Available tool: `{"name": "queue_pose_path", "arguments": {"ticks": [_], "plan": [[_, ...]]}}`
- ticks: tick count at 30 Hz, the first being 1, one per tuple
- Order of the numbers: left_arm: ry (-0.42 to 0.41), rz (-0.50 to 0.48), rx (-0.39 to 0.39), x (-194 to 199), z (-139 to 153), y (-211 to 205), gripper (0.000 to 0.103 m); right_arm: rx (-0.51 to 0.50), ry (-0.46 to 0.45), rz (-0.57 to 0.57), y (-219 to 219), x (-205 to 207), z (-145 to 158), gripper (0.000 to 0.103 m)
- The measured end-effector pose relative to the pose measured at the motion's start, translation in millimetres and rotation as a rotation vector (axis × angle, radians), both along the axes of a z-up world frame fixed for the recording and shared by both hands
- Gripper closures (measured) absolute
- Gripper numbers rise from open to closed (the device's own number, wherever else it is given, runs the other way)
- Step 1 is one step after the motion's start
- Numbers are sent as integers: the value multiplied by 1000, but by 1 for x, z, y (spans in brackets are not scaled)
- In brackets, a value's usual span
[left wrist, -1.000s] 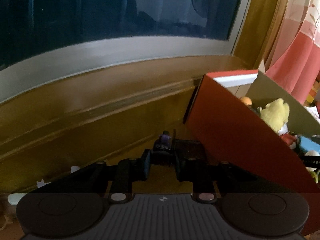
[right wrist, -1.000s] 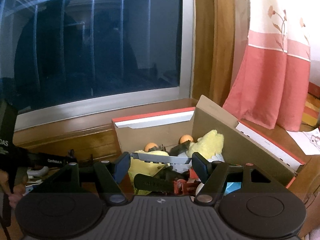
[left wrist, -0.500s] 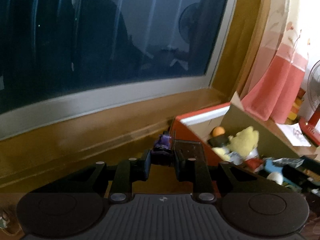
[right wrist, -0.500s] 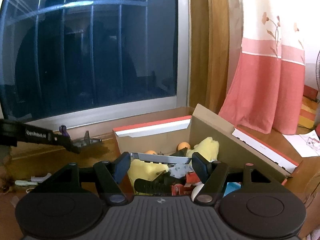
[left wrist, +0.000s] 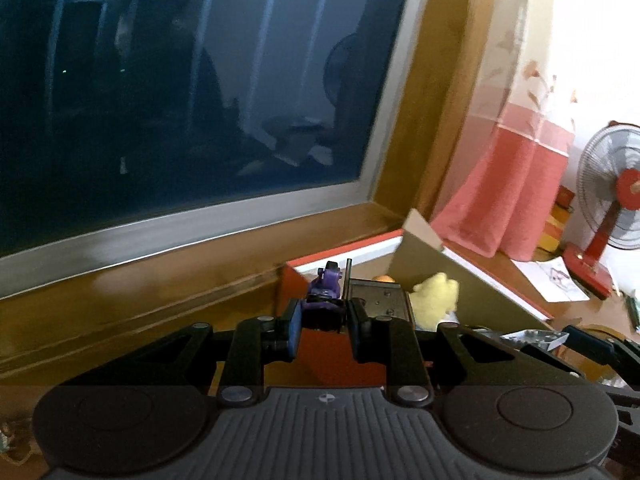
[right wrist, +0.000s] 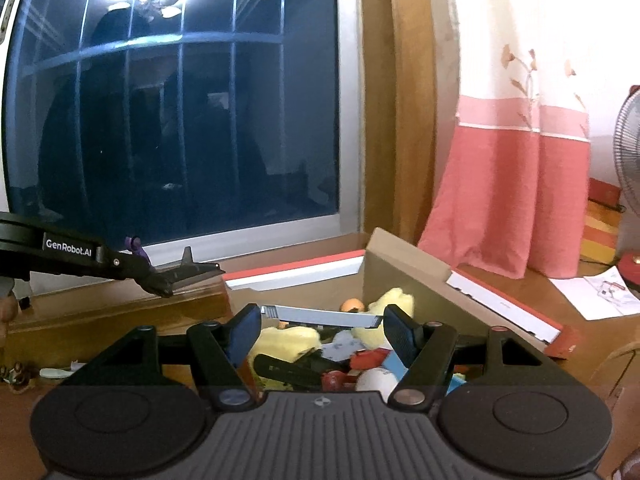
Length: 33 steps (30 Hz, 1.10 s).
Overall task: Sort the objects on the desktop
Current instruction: 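Carry the black adapter in the left tool over the cardboard box, then open the left tool to drop the black adapter into the box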
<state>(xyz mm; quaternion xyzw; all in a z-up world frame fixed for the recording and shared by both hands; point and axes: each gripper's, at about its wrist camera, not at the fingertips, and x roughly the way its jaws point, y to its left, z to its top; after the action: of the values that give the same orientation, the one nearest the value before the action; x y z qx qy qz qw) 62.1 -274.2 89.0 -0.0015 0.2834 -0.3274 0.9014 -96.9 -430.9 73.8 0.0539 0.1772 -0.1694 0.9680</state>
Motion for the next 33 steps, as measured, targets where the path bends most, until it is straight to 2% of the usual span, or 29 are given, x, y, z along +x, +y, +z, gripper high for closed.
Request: {"name": "queue_pose_path", "arguments": {"ticks": [9, 16, 33], "plan": [[-19, -102, 10, -24, 2, -43, 78, 11, -19, -87, -22, -34, 1, 33], [-4, -171, 12, -31, -7, -77, 78, 15, -9, -144, -41, -53, -3, 33], [29, -164, 14, -17, -20, -96, 78, 13, 19, -132, -61, -44, -7, 33]]}}
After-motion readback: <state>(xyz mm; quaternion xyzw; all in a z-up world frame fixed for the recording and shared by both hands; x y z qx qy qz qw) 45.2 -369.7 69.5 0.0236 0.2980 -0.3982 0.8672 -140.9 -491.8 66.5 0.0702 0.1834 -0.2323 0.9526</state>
